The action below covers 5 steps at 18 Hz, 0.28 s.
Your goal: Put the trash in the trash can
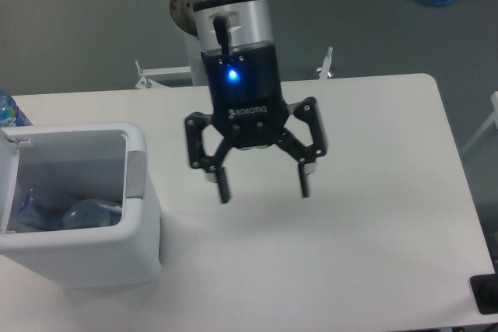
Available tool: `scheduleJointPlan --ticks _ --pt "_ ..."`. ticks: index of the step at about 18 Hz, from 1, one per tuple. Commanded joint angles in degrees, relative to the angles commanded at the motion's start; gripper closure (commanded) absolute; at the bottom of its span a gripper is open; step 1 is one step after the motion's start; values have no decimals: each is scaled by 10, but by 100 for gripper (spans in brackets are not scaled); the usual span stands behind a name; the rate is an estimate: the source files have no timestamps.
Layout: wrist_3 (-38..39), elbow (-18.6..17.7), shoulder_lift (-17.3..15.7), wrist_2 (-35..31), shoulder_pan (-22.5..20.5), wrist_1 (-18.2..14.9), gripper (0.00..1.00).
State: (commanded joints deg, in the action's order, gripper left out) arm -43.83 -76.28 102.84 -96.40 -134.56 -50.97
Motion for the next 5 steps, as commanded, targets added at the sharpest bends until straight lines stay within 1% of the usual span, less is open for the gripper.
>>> scheduleJointPlan --ticks 2,5 --pt "-29 -8 -4 -5 -3 -4 0" --pt "-33 -18 -13 -5 -11 -2 0"
